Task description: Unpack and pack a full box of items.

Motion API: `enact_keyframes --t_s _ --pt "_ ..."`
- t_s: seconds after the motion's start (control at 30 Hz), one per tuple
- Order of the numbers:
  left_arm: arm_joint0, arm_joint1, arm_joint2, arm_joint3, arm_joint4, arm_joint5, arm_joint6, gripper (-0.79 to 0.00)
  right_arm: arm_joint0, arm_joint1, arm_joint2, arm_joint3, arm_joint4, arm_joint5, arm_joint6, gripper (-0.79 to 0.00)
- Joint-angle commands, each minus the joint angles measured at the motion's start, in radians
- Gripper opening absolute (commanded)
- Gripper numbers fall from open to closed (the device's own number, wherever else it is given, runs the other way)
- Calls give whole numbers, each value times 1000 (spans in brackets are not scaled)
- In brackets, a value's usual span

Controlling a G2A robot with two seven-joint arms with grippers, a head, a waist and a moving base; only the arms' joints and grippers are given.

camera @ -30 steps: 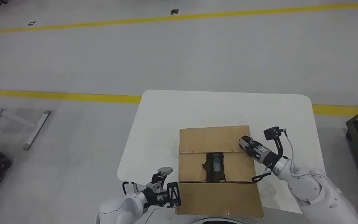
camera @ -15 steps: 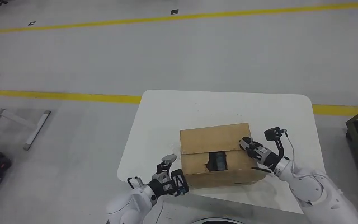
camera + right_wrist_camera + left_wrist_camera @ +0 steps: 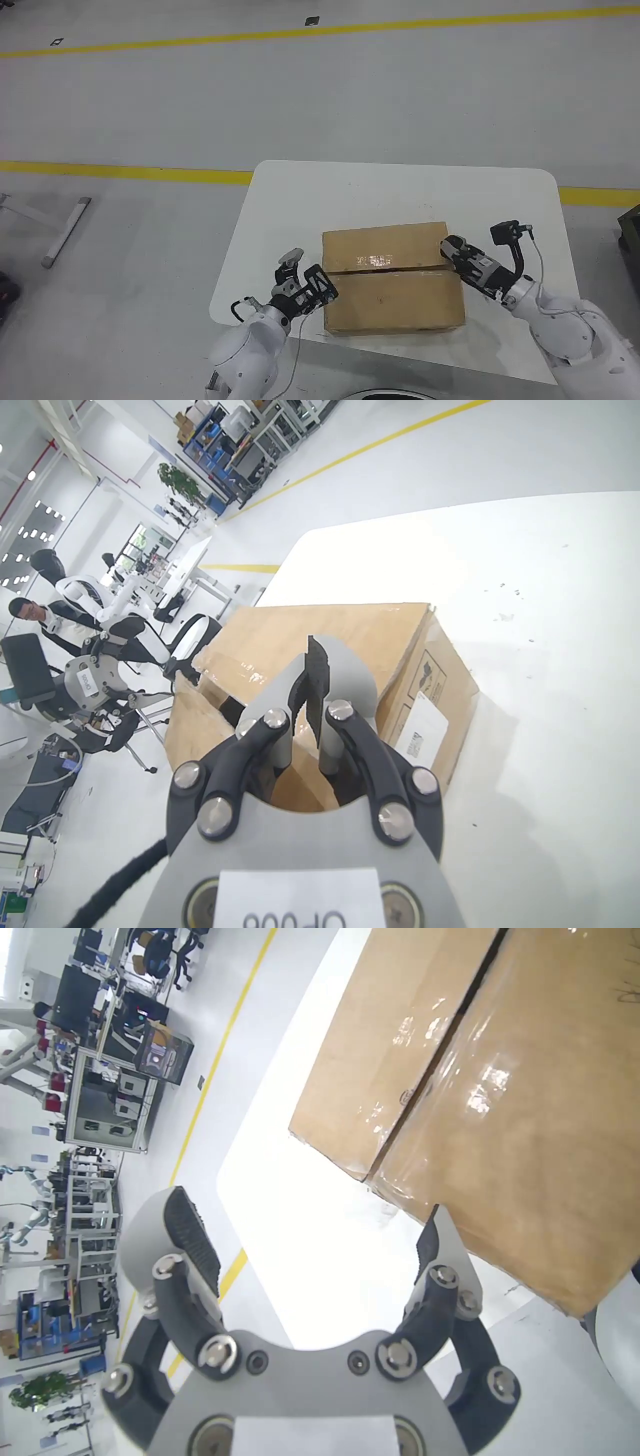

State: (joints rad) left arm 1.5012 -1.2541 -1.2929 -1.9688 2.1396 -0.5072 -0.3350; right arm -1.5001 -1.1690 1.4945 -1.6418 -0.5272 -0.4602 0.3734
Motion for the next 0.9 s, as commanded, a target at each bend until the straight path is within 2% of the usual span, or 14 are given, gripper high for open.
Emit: enact_keyframes --t_s 0.0,0.27,0.57,0.77,0.87 --pt "-10 0 11 14 20 7 -11 0 -2 0 -12 1 -14 0 7 -785" --pt "-17 -2 30 46 48 30 -59 0 20 -3 -65 41 -60 15 0 -785" --pt "-22 -1 28 25 81 73 -67 0 21 0 -63 42 -70 27 -17 -785" --pt "11 3 -25 -34 73 118 -88 0 8 1 -40 16 -48 35 -75 -785" --pt "45 6 -59 -25 79 131 -99 0 -9 2 -9 -11 -26 29 -123 -785"
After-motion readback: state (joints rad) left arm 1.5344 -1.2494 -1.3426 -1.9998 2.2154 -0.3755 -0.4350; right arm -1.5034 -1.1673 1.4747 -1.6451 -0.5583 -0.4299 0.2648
